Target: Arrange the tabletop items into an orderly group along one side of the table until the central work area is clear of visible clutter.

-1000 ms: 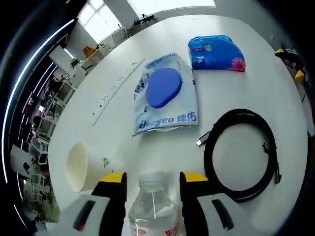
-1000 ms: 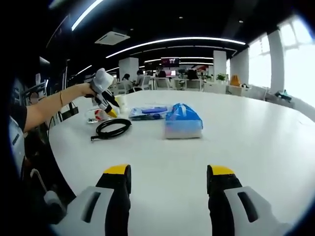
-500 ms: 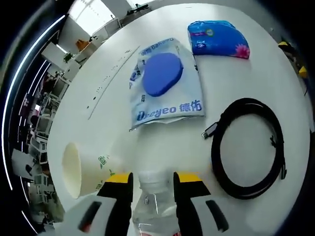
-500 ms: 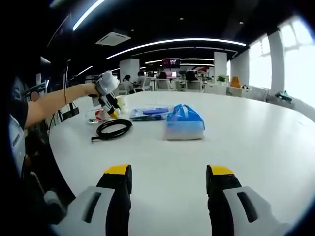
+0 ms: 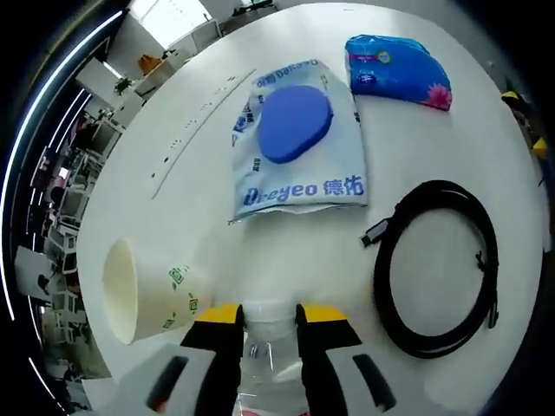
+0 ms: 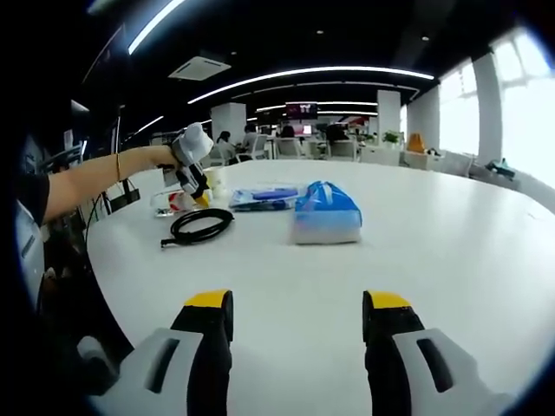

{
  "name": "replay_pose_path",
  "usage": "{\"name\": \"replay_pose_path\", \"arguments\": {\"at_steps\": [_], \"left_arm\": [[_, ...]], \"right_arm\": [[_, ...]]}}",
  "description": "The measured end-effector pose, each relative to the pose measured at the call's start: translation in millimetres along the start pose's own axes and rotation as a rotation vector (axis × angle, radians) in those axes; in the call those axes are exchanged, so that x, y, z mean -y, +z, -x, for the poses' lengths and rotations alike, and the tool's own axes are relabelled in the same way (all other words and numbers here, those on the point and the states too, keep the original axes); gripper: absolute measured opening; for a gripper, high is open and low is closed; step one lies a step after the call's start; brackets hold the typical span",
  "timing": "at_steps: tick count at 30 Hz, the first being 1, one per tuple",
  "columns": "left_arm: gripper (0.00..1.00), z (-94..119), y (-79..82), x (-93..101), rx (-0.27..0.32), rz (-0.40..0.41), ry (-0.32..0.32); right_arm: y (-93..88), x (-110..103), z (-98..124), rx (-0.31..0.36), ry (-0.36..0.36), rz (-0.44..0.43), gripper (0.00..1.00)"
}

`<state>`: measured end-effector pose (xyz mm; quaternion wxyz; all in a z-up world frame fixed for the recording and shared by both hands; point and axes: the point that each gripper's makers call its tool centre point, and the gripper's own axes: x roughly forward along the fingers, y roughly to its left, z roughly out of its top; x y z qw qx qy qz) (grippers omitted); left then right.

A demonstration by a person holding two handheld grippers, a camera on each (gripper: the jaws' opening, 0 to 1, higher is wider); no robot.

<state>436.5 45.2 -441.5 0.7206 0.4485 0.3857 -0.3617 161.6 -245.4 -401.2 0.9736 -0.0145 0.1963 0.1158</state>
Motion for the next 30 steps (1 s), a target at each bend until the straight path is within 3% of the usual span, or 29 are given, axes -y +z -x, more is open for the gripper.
{"name": "replay_pose_path", "arguments": {"at_steps": [7, 12, 17, 30], "left_arm": [[0.22, 2.6, -0.5, -1.5, 0.021, 0.019, -0.008], [0.22, 5.9, 0.6, -3.2, 0.093, 0.084, -0.033], [0.22, 11.3, 1.2, -4.1, 0.119, 0.102, -0.04], [0.21, 41.6, 4.7, -4.0, 0.188, 0.137, -0.052]], "right_arm": [[-2.7, 3.7, 0.7, -0.008, -0.01, -0.003, 0.57], [-2.7, 2.9, 1.3, -0.008, -0.009, 0.0, 0.56], [-3.1, 1.4, 1.2, -0.007, -0.007, 0.001, 0.56], [0.0, -2.4, 0.5, -0.002, 0.002, 0.015, 0.55]]}}
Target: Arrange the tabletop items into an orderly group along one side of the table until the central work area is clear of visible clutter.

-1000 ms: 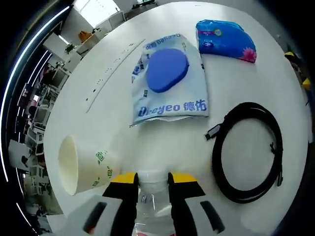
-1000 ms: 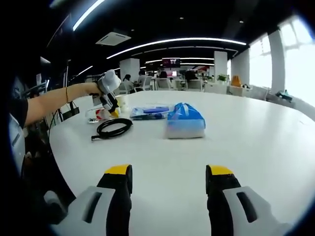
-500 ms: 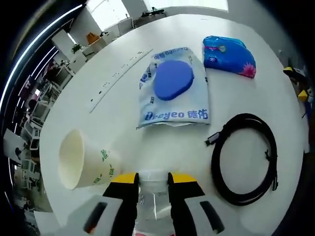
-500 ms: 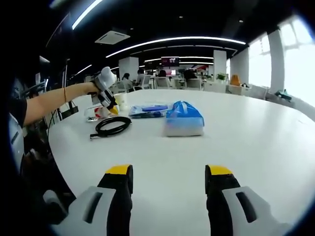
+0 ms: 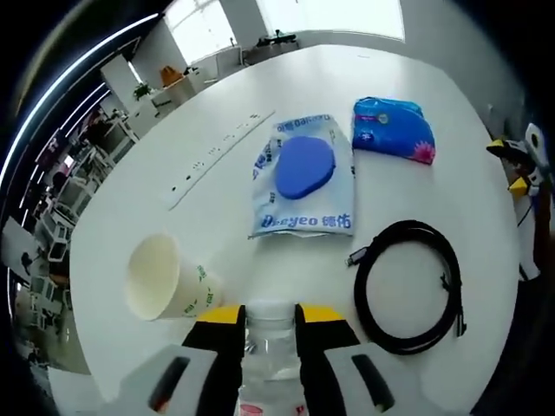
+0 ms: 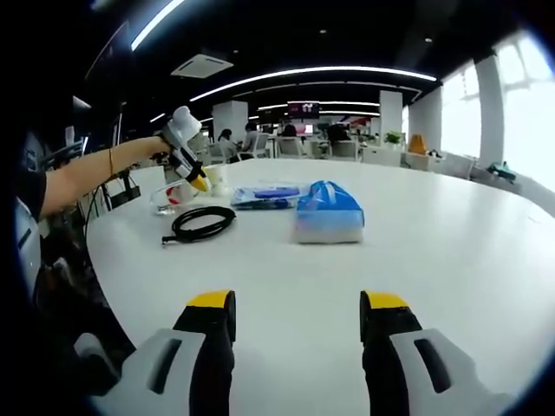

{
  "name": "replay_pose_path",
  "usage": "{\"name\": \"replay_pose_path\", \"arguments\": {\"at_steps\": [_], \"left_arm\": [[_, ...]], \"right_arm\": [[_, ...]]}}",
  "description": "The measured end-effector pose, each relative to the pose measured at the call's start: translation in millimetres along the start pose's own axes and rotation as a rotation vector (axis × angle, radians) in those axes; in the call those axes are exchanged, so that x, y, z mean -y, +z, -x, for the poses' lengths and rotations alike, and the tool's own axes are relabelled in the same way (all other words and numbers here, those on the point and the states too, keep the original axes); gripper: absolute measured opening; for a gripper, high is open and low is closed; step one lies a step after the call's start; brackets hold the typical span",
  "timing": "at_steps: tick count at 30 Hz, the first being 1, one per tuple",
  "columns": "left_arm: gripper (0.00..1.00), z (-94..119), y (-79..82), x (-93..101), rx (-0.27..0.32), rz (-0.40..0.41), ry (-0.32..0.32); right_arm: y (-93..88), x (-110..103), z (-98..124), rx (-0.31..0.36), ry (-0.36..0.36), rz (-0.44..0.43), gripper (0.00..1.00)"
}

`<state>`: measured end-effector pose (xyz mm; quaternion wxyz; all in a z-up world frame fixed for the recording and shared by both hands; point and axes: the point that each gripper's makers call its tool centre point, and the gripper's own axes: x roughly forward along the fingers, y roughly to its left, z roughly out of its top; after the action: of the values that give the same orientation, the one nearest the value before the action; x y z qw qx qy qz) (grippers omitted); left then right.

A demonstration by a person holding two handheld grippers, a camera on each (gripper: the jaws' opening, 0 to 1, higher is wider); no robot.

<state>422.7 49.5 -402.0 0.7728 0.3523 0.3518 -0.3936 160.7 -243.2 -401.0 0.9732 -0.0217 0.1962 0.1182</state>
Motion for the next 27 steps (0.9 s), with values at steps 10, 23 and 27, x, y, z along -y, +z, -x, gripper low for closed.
{"name": "replay_pose_path", "arguments": {"at_steps": [10, 23, 27], "left_arm": [[0.0, 1.6, 21.3, -9.9, 0.074, -0.025, 0.022], [0.16, -7.5, 3.3, 0.1, -0.037, -0.065, -0.046], [0.21, -14.9, -0.9, -4.0, -0.1, -0.098, -0.037]], "right_arm": [[0.7, 3.4, 2.4, 0.007, -0.014, 0.0, 0.55], [-3.6, 5.0, 2.8, -0.001, -0.013, -0.017, 0.55], [-3.0, 4.4, 2.4, 0.003, -0.011, -0.019, 0.55]]}}
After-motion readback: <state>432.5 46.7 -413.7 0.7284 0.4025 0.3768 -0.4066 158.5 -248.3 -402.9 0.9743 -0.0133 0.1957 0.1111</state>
